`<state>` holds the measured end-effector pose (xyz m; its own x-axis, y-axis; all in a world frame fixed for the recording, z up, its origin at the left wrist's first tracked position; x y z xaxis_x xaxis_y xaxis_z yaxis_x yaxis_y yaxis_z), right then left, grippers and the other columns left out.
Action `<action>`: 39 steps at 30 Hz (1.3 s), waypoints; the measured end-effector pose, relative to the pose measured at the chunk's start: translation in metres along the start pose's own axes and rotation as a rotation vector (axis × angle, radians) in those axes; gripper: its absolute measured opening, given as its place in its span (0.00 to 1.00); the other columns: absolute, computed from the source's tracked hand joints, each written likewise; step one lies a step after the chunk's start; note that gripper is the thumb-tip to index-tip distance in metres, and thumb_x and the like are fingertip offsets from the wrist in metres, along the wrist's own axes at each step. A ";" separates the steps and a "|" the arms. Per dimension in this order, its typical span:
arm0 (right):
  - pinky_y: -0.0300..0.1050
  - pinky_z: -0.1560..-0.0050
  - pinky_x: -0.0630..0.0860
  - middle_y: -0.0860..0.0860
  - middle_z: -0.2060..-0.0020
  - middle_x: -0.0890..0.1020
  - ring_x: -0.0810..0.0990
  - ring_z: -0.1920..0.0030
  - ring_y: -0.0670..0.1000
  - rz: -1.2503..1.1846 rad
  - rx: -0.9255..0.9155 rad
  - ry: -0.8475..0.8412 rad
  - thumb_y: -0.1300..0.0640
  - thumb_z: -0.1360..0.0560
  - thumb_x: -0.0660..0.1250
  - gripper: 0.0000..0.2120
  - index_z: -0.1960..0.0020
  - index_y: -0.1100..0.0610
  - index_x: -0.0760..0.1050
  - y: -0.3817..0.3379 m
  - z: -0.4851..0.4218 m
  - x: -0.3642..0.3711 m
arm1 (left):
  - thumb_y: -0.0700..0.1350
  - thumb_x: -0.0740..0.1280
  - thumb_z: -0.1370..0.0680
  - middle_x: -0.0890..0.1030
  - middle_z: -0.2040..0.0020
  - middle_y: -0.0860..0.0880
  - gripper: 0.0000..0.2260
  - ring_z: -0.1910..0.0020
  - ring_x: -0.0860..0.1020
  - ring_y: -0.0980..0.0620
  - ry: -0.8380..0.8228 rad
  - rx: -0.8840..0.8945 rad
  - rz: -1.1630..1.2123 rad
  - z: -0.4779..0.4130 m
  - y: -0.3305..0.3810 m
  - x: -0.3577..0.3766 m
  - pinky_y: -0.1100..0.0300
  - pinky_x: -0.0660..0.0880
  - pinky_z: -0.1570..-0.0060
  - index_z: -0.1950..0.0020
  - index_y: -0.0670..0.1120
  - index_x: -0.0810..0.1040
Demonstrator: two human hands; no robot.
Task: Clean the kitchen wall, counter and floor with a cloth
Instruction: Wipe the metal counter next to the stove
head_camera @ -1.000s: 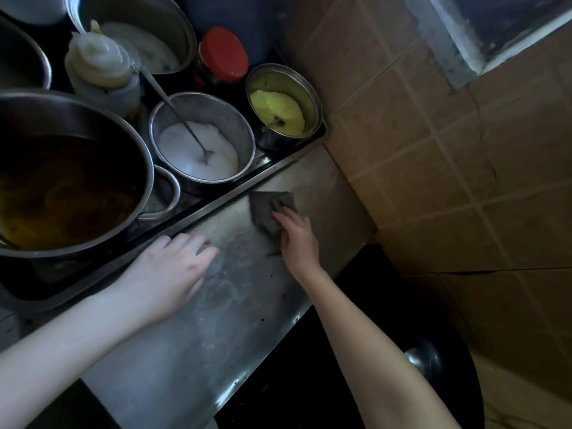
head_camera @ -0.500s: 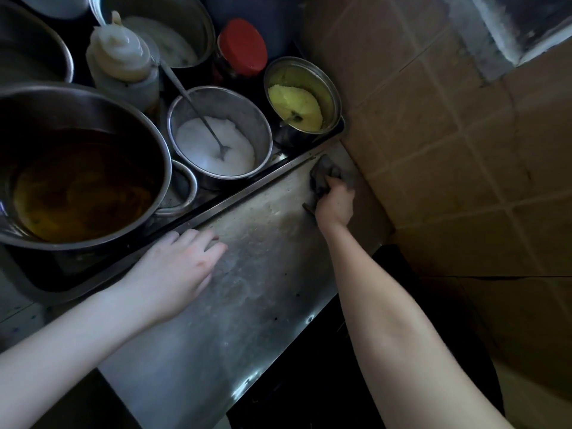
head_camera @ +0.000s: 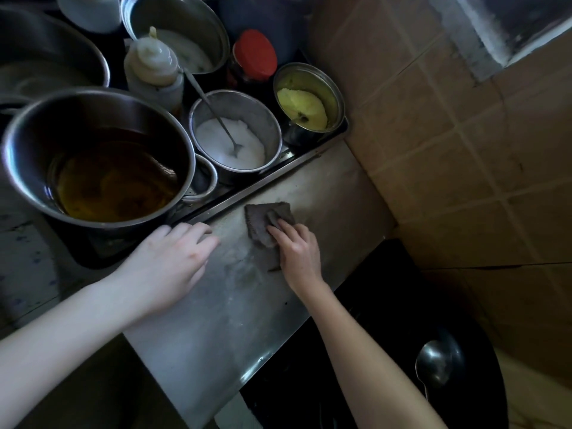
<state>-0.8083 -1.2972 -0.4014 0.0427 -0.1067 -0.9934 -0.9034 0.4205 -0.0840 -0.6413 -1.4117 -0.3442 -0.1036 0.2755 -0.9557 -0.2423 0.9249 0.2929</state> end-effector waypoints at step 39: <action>0.50 0.50 0.72 0.56 0.41 0.75 0.70 0.42 0.60 -0.196 0.626 -0.097 0.65 0.26 0.58 0.19 0.37 0.55 0.75 -0.083 0.022 0.011 | 0.43 0.73 0.30 0.81 0.47 0.44 0.16 0.52 0.81 0.45 -0.163 -0.023 -0.076 0.160 -0.082 -0.036 0.53 0.78 0.58 0.44 0.43 0.80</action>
<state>-0.7233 -1.3136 -0.4072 0.2450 -0.1653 -0.9553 -0.4574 0.8491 -0.2642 -0.4638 -1.4555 -0.3388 0.0726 0.2458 -0.9666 -0.2654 0.9390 0.2188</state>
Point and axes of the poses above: each hand's wrist, its own z-axis away from the middle knuckle, its own x-axis out of the palm, y = z × x, the point moved 7 cm from there along -z, towards the middle knuckle
